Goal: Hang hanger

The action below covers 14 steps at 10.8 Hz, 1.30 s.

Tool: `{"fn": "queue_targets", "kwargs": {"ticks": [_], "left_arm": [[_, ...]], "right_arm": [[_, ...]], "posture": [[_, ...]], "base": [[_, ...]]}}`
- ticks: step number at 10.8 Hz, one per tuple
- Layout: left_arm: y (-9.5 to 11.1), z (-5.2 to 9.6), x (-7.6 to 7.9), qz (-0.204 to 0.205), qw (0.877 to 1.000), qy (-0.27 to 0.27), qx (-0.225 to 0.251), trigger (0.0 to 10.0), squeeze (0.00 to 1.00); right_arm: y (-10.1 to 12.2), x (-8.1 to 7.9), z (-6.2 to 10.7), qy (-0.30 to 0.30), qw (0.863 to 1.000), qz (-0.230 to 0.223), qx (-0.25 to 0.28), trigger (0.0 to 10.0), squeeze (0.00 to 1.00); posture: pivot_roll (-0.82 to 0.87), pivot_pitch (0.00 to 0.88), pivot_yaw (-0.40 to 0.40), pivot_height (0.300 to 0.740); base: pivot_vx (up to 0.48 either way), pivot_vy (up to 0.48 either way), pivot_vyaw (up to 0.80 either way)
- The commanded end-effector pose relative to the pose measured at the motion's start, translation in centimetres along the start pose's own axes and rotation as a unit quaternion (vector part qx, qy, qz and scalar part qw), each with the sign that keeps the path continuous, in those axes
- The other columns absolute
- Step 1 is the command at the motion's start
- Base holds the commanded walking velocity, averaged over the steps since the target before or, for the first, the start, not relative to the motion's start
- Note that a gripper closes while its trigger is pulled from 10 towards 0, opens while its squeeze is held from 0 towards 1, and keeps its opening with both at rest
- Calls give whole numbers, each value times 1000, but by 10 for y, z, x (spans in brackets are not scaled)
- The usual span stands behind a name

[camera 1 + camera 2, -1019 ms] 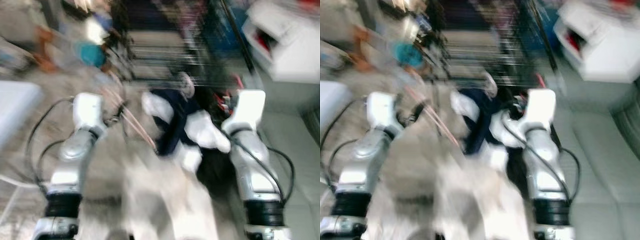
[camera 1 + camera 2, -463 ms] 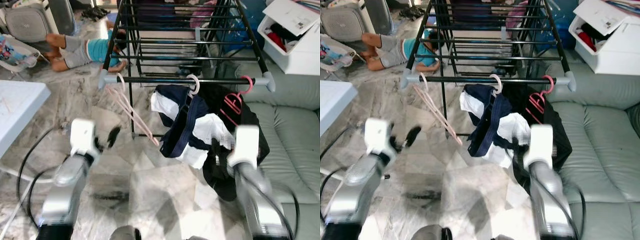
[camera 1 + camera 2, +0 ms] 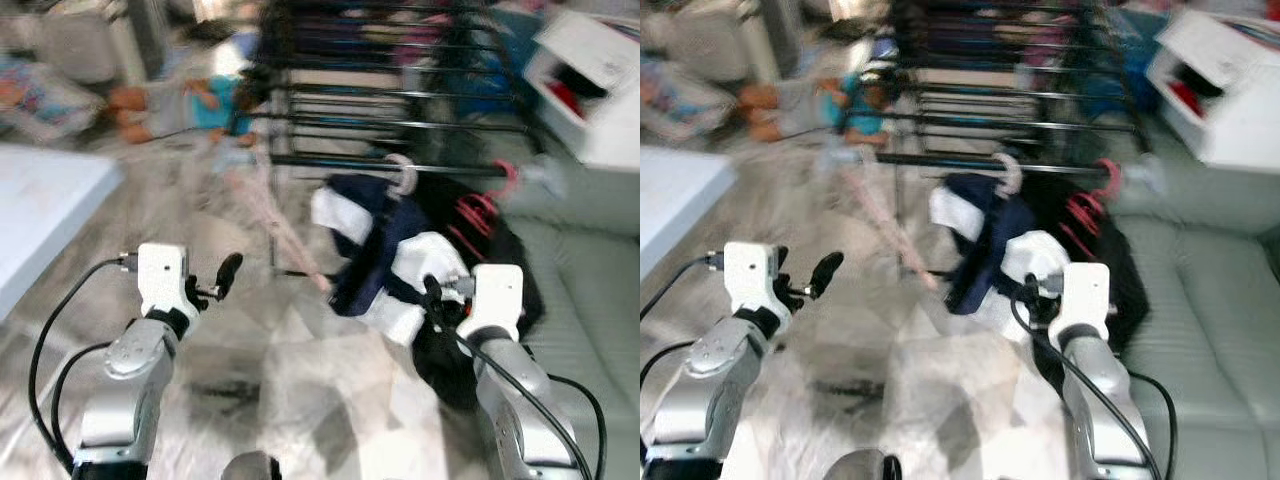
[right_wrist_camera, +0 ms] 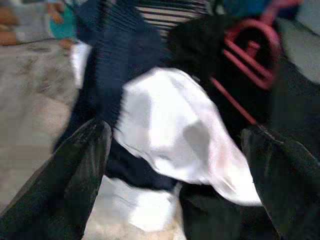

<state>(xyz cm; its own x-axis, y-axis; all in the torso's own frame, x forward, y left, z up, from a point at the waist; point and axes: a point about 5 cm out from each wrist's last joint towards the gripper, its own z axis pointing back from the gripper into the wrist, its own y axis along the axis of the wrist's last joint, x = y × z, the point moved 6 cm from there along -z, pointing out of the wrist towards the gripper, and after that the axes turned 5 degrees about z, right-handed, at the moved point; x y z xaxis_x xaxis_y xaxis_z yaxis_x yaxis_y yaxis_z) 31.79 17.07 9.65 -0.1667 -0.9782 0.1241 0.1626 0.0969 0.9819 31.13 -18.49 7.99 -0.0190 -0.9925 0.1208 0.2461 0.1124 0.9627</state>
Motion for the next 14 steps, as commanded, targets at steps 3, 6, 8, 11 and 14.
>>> {"fn": "queue_targets", "kwargs": {"ticks": [3,6,8,11,14], "left_arm": [[-1,3,15,7,999,-33,-9,10000,0],[0,-1,23,11,999,-49,-12,10000,0],[3,-2,33,23,997,-73,-10,10000,0],[7,-1,50,11,994,-113,-7,10000,0],[5,-2,54,4,993,-119,-13,10000,0]], "right_arm": [[-11,9,1,-28,999,-3,-25,10000,0],[-16,8,0,-28,999,-15,-37,10000,0],[-15,12,-3,-62,997,19,-38,10000,0],[2,40,-2,-152,988,29,-5,10000,0],[11,50,0,-178,983,47,16,10000,0]], "posture": [[17,0,18,740],[11,0,27,740],[13,0,27,740],[19,0,25,740],[15,0,19,740]], "base": [[0,0,0],[0,441,0],[0,480,0],[0,480,0],[0,267,0]]}}
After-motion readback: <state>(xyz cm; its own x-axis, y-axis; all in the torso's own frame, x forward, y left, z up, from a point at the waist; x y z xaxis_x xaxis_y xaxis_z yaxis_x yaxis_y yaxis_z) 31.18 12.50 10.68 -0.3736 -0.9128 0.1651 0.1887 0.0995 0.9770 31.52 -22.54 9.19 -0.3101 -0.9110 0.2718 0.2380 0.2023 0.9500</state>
